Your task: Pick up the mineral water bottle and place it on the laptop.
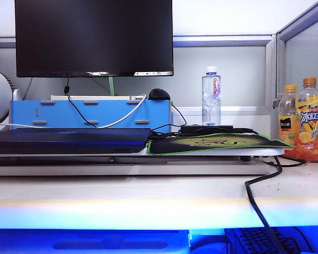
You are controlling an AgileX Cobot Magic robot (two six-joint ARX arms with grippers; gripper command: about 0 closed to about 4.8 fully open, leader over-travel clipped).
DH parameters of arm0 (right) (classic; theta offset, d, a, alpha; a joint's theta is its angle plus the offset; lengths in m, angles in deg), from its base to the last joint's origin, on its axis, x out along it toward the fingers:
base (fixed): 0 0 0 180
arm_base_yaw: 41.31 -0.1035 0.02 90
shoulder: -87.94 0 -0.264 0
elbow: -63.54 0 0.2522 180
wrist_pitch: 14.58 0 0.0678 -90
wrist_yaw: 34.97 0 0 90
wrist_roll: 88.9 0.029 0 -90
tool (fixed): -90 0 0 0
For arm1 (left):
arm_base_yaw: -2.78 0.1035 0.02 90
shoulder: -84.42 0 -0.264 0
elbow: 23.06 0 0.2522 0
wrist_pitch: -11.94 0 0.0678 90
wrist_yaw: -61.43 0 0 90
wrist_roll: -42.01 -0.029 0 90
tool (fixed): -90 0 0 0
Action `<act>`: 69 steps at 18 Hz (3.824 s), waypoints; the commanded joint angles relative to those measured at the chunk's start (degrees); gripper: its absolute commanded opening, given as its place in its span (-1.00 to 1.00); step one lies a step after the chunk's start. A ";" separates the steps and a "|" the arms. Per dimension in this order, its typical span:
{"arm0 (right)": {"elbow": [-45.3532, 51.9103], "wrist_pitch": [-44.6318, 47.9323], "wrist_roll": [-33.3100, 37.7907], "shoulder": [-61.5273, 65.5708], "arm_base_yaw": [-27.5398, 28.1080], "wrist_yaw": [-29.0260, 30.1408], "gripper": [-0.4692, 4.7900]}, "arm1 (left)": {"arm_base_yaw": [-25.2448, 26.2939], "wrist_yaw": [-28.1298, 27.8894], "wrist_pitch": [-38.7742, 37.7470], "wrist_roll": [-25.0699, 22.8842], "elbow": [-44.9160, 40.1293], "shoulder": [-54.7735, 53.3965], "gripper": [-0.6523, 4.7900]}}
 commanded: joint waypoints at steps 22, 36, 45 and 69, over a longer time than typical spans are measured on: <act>-64.37 10.73 -11.04 86.20 -6.95 12.04 -0.61 | 0.07 0.24 0.26 -0.04 0.07 0.02 -0.77; -75.82 9.94 -18.01 101.90 -7.08 11.45 1.00 | 0.07 0.24 0.24 -0.04 0.07 0.02 -0.77; -76.08 20.90 -16.39 104.28 -7.13 9.97 1.00 | 0.07 0.24 0.28 -0.04 0.07 0.02 -0.77; -108.34 12.28 -13.97 129.13 -6.99 9.03 1.00 | 0.07 0.22 0.26 -0.04 0.07 0.02 -0.77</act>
